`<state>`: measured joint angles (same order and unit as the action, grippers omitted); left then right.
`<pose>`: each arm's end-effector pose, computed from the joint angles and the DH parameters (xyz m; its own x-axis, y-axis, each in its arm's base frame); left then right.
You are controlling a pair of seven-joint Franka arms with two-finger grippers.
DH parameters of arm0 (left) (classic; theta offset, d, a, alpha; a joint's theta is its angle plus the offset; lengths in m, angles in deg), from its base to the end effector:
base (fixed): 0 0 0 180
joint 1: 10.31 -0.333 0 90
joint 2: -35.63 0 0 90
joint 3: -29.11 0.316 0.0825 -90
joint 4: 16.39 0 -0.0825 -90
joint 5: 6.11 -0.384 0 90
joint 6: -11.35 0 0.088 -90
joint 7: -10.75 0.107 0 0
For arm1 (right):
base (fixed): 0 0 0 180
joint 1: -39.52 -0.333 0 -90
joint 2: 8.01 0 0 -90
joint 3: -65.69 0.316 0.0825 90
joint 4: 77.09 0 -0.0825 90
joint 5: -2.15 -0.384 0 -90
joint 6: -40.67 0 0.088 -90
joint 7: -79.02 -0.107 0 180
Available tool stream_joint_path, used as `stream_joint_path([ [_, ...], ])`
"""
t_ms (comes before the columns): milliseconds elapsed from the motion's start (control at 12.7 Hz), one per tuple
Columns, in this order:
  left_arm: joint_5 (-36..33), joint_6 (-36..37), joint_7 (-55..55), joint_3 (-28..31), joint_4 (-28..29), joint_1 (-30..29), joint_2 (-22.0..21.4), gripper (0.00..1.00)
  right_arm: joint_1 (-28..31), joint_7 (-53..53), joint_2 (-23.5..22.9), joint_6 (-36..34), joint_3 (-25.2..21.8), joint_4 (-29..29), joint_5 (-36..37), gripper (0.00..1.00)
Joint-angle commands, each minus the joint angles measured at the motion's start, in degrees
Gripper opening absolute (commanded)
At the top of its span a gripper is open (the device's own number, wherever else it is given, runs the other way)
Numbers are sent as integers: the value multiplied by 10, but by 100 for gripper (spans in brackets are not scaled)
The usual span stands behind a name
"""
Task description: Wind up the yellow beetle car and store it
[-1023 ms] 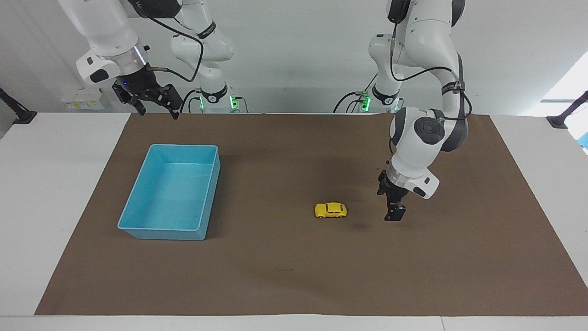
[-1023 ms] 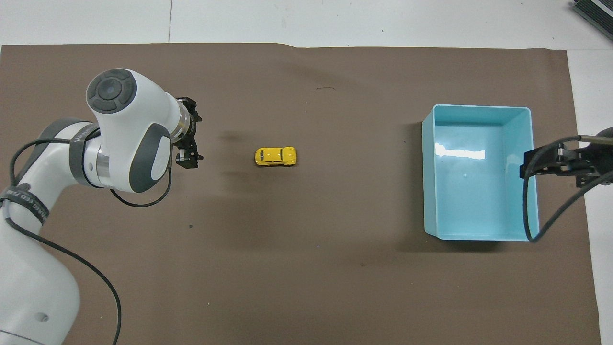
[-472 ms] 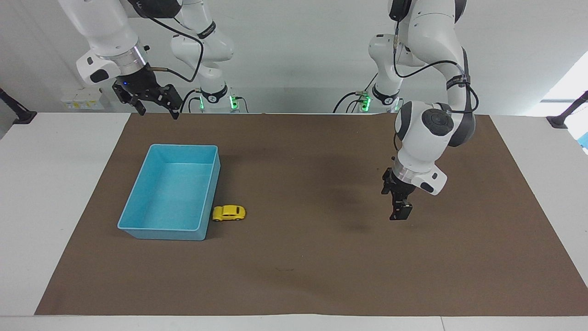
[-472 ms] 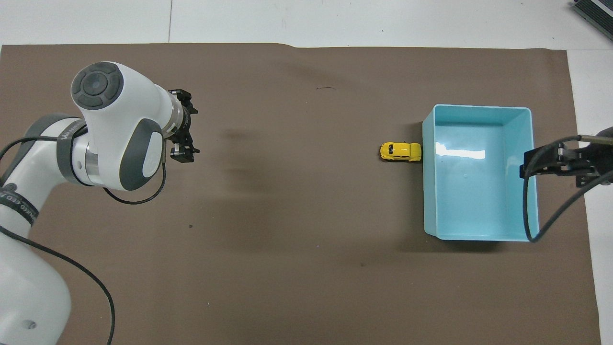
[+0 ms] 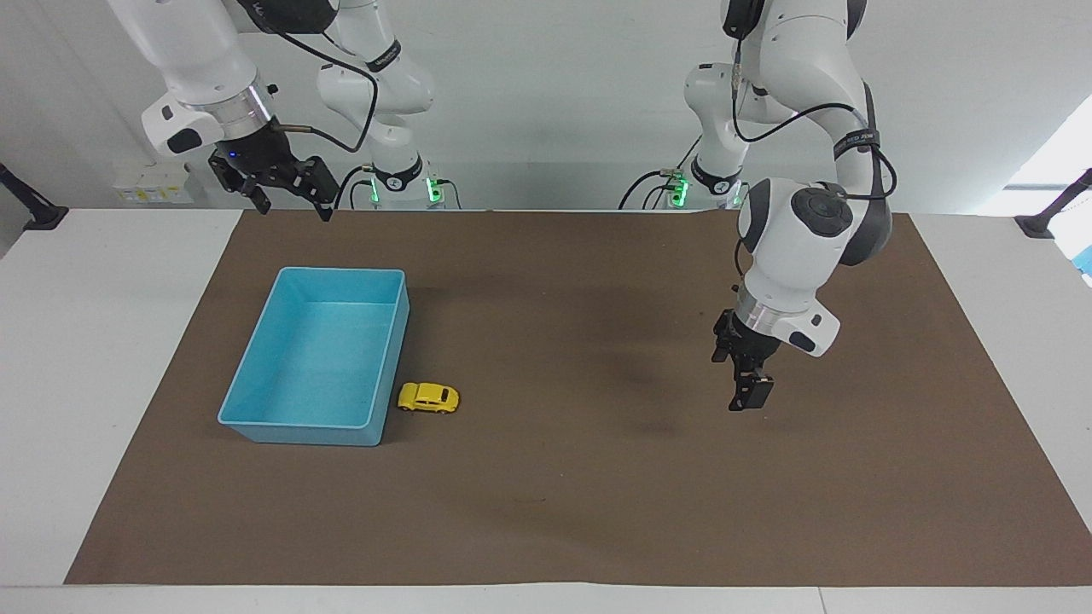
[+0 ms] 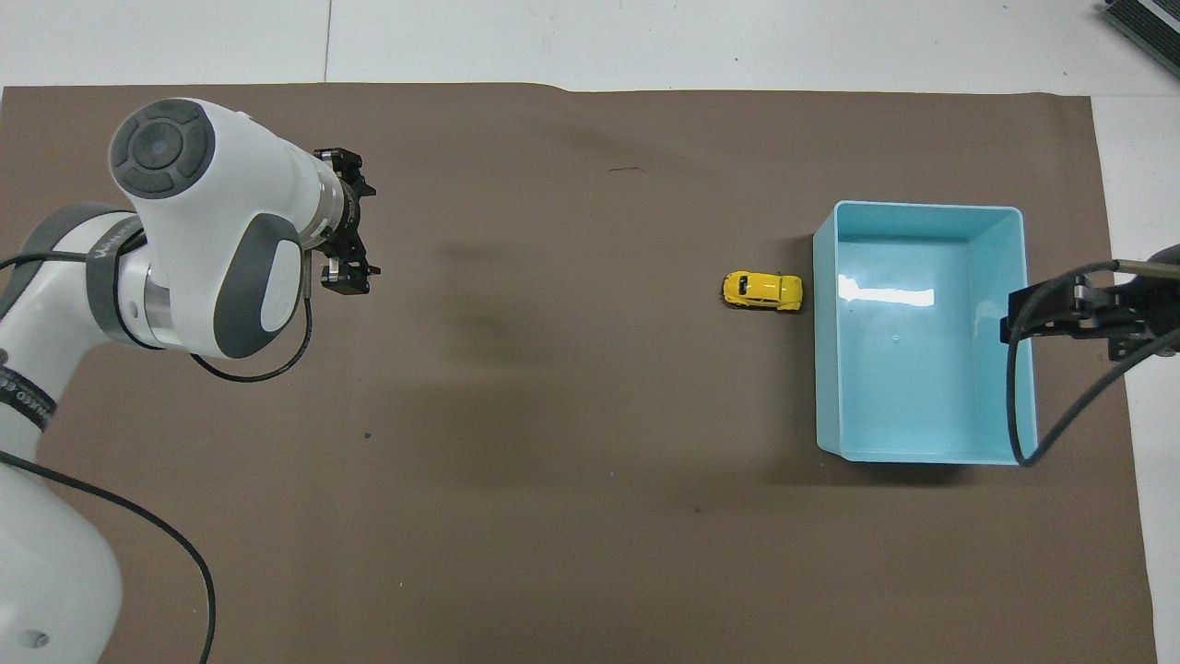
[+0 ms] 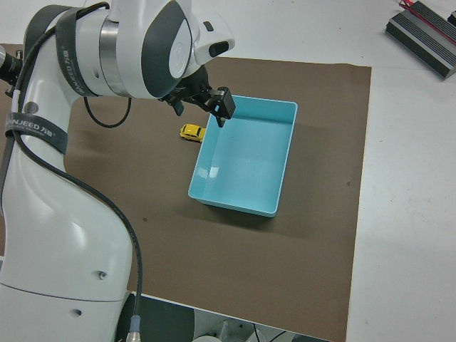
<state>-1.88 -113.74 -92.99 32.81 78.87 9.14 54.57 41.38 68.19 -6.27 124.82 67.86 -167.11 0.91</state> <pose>0.6441 -0.1891 0.4349 0.0117 0.9959 -0.0900 0.9850 0.0040 0.1725 0.5343 0.0057 0.6323 0.9807 -0.1805 -0.0746 -0.1815 -0.9834 -0.0066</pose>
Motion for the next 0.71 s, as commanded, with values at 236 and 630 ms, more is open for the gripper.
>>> stream_joint_path([
  [236,1,35,13,-5,-5,-56,-69,100,6,10,5,1,-1,-3,-16,100],
  [630,-4,76,147,-5,-11,-78,-106,100,6,10,5,1,0,-3,-16,100],
])
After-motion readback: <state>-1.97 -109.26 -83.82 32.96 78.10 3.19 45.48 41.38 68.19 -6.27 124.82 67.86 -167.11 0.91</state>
